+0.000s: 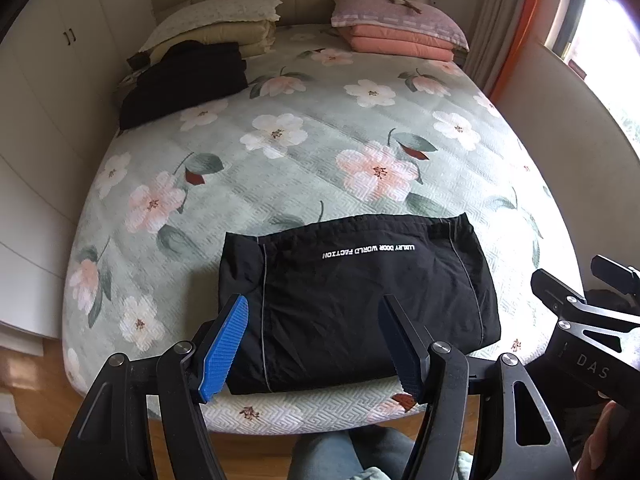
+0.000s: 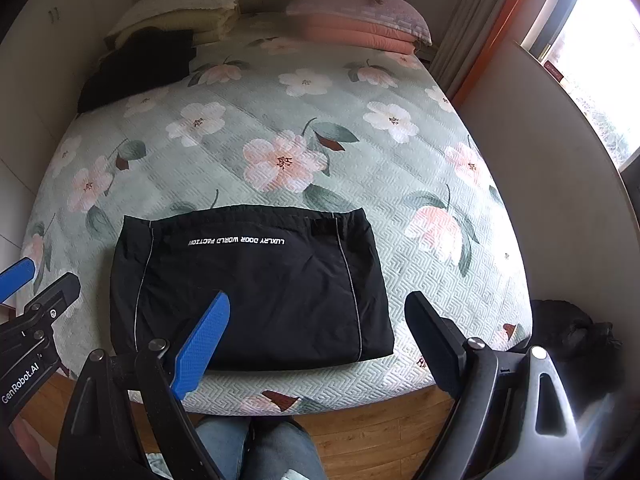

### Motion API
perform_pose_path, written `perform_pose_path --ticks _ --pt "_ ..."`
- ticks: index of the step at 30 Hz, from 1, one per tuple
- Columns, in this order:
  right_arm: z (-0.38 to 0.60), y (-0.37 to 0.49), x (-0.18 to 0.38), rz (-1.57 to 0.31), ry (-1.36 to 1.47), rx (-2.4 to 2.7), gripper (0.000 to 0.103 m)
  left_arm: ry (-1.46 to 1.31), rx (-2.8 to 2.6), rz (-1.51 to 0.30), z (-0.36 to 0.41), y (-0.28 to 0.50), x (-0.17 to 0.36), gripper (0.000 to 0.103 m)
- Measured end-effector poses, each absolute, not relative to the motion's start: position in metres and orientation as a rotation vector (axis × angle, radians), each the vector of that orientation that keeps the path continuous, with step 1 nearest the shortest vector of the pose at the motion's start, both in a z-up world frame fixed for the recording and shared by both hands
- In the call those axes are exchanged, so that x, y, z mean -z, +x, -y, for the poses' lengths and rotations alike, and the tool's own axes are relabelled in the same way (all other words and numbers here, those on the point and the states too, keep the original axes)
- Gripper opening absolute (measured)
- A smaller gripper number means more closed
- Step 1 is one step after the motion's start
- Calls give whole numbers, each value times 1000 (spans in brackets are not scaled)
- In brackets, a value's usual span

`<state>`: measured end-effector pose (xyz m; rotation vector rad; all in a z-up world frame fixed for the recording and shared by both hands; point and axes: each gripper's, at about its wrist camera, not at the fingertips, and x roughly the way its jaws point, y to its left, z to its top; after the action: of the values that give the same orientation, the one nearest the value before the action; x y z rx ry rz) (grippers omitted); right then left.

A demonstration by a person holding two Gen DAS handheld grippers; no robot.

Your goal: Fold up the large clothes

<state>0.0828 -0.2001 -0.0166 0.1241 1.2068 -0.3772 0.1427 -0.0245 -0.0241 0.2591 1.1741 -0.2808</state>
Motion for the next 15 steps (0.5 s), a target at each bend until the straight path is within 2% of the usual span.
perform_pose_path --ticks 15 --pt "197 88 23 -1219 137 376 90 261 259 -1196 25 149 30 69"
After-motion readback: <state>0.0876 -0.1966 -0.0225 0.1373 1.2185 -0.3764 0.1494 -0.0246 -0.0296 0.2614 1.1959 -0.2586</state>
